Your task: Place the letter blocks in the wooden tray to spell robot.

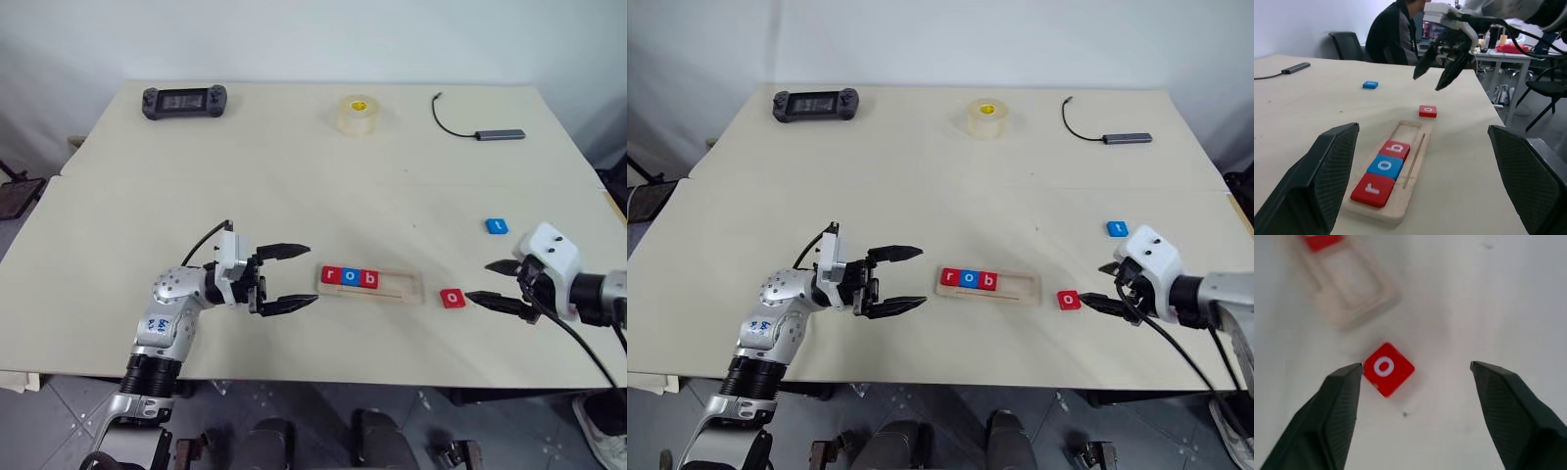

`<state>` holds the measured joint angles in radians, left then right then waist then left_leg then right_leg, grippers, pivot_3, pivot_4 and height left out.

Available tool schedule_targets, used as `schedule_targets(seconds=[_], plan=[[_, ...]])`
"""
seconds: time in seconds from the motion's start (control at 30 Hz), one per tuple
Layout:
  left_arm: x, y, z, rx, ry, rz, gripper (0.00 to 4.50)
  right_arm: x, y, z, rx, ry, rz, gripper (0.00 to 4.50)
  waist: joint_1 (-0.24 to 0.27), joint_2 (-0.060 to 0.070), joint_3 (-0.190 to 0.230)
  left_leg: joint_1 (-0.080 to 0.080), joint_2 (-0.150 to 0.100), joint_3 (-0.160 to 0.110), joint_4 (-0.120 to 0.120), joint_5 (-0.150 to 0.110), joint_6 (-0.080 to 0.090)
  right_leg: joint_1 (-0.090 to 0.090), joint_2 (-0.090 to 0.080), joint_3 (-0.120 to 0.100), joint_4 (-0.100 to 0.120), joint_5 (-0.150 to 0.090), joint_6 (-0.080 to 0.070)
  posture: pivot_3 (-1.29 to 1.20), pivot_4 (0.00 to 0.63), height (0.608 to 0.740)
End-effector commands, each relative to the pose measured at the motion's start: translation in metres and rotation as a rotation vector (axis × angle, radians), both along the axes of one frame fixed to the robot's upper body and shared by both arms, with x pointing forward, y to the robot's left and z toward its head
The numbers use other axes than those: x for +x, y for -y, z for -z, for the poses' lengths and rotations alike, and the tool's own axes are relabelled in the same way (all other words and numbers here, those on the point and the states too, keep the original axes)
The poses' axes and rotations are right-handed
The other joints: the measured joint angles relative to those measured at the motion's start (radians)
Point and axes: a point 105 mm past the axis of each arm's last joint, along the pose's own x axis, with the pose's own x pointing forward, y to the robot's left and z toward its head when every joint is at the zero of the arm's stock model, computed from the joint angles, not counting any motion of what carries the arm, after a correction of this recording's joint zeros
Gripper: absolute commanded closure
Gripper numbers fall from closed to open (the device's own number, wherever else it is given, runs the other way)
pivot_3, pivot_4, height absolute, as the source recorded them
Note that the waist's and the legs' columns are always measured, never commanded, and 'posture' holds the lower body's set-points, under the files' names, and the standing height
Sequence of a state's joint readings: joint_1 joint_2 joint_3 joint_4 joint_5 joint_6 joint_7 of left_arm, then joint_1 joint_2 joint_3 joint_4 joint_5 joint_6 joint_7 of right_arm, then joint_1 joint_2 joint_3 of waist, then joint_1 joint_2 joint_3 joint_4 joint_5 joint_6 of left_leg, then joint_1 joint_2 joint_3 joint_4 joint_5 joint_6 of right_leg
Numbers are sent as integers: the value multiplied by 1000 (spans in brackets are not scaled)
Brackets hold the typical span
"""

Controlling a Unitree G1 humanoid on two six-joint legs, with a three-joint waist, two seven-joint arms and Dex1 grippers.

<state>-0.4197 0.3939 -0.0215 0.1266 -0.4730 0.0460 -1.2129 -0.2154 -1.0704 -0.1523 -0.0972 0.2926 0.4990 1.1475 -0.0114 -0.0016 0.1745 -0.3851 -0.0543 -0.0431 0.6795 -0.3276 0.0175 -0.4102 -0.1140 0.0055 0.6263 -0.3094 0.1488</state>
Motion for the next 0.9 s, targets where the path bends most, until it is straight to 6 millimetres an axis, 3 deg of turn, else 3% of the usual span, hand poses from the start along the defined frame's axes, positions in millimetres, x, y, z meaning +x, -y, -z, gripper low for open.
schedule_targets(seconds=[0.03, 0.2, 0.43, 0.53, 0.63, 0.7, 0.9], plan=[[-4, 2, -8, -8, 42, 14, 0, 8, 2, 4, -102, -6, -178, 848, -3, 0, 0, 0, 0, 0, 1, 0, 0, 0, 0, 0, 0, 0, 0, 0, 150, 740], [-7, 1, -10, -7, 48, 11, 0, 9, 1, 21, -173, -120, -310, 848, 8, 0, 0, -1, 1, -2, 1, 0, -1, -1, -1, 0, 0, 0, 0, 0, 150, 740], [-9, -1, -10, -3, 47, -1, 0, 23, -4, 32, -170, -124, -307, 848, 13, 0, 0, -2, 1, -3, 2, 0, -2, -1, -1, -1, -1, 0, 0, 0, 150, 740], [-9, -2, -10, -3, 48, -3, 0, 20, -3, 35, -164, -152, -304, 1481, 13, 0, 0, -2, 1, -3, 2, 0, -2, -1, -1, -1, -1, 0, 0, 0, 150, 740], [-9, -1, -11, -2, 50, -3, 0, 18, -3, 35, -167, -156, -308, 2564, 13, 0, 0, -2, 1, -3, 2, 0, -2, -1, -1, -2, -1, 0, 0, 0, 150, 740], [-9, -1, -11, 0, 51, -3, 0, 19, -5, 30, -178, -127, -322, 3059, 13, 0, 0, -2, 1, -3, 2, 0, -2, -1, -1, -2, -1, 0, 0, 0, 150, 740], [-7, -1, -12, 0, 55, -3, 0, 22, -31, 1, -180, -87, -403, 3048, 10, 0, 0, -2, 1, -3, 2, 0, -2, -1, -1, -1, -1, 0, 0, 0, 150, 740]])
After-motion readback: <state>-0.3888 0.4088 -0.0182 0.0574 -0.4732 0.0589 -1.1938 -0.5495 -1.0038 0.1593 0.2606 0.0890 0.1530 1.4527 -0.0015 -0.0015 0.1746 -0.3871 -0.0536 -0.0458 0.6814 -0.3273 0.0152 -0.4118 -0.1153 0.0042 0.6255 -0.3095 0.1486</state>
